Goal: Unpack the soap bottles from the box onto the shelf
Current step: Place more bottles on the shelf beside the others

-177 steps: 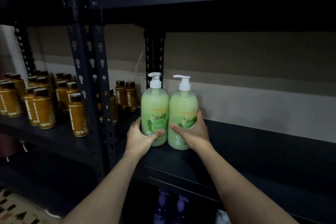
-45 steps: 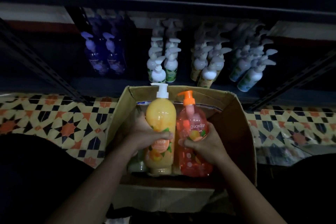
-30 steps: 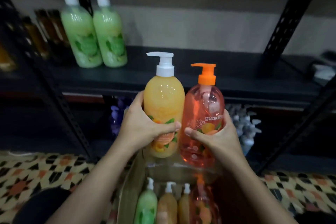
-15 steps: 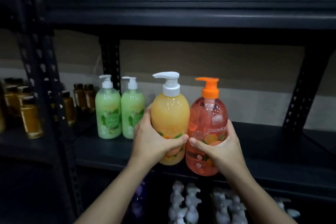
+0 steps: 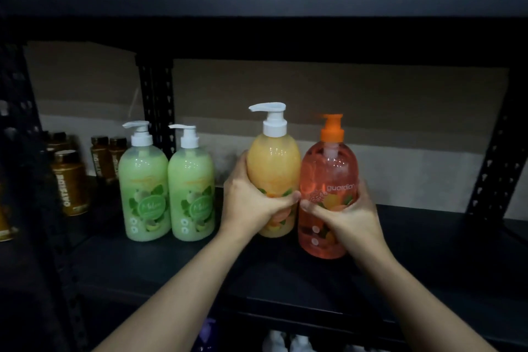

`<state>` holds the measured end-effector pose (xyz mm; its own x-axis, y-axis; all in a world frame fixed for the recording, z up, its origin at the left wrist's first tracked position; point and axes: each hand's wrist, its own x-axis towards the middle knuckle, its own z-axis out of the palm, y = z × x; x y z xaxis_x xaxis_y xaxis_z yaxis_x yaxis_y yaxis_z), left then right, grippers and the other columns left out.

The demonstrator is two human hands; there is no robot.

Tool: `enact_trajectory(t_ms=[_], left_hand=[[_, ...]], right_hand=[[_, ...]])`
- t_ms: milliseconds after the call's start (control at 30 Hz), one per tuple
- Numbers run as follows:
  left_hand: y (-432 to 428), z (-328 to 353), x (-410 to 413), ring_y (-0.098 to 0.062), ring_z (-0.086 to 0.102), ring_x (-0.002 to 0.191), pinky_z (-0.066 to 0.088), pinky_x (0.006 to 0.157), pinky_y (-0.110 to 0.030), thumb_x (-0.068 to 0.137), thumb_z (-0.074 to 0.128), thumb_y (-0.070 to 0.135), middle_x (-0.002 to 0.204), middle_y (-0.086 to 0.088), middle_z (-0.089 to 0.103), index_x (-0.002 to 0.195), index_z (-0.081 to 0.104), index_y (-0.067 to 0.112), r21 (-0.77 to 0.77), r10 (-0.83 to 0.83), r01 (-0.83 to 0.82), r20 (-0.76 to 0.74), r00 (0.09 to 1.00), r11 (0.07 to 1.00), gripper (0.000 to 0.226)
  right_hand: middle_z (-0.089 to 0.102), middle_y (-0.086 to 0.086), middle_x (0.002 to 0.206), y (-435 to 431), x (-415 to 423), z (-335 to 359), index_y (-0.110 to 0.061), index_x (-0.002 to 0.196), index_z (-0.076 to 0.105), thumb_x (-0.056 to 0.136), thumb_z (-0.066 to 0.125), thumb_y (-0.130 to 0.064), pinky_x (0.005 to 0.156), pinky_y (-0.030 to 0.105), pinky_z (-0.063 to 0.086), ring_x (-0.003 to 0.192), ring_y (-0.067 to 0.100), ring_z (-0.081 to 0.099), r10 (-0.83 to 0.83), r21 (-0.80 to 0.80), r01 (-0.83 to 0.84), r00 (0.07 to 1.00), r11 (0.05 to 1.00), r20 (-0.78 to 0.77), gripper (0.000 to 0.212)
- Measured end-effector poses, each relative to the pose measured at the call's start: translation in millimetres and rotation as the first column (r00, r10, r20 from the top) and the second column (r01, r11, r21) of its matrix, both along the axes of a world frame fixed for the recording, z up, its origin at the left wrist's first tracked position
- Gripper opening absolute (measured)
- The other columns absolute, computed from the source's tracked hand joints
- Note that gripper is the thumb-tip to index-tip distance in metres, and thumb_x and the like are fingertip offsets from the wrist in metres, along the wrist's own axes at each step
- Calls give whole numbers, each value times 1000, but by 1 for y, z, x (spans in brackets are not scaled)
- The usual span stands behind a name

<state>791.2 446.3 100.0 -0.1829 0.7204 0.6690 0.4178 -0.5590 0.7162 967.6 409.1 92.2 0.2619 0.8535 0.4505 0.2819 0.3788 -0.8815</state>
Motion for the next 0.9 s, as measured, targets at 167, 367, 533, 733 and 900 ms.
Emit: enact_trajectory(t_ms=[167, 367, 533, 733, 900], left_hand=[[23, -13, 2, -10, 57, 106, 48, 90, -28, 41, 94, 49, 114, 13, 57, 124, 40, 39, -39, 16, -16, 2, 1000, 999, 99], [39, -25, 3, -10, 54, 105, 44, 88, -26, 43, 96, 43, 115, 11, 55, 133, 45, 25, -91, 47, -46, 9, 999, 995, 105], [45, -38, 9, -13, 56, 106, 48, 90, -30, 42, 94, 47, 117, 7, 58, 132, 47, 23, -133, 64, -66, -19, 998, 989, 105], [50, -42, 11, -19, 57, 111, 50, 95, -39, 41, 94, 49, 122, 1, 60, 131, 47, 22, -165, 77, -80, -26, 997, 983, 104], [54, -49, 6, -16, 59, 107, 52, 92, -37, 44, 92, 50, 117, 4, 60, 129, 48, 26, -228, 30, -36, -33, 999, 973, 99]], right_hand=[[67, -12, 113, 16, 4, -15, -38, 127, 49, 46, 96, -42, 94, 39, 54, 105, 8, 65, -12, -30, 12, 1000, 999, -4, 94], [66, -11, 115, 22, 9, -20, -37, 130, 47, 44, 96, -43, 98, 42, 52, 107, 9, 63, -23, -60, 23, 1000, 998, -5, 99], [66, -11, 115, 22, 15, -24, -38, 129, 48, 44, 96, -45, 97, 44, 52, 107, 9, 64, -37, -73, 36, 999, 997, -8, 98], [64, -11, 117, 21, 18, -26, -38, 131, 46, 45, 94, -45, 98, 43, 51, 109, 10, 62, -38, -76, 38, 999, 996, -1, 99], [65, -10, 116, 18, 19, -27, -37, 131, 47, 47, 95, -42, 94, 37, 52, 107, 9, 63, -30, -73, 30, 1000, 997, 4, 97]])
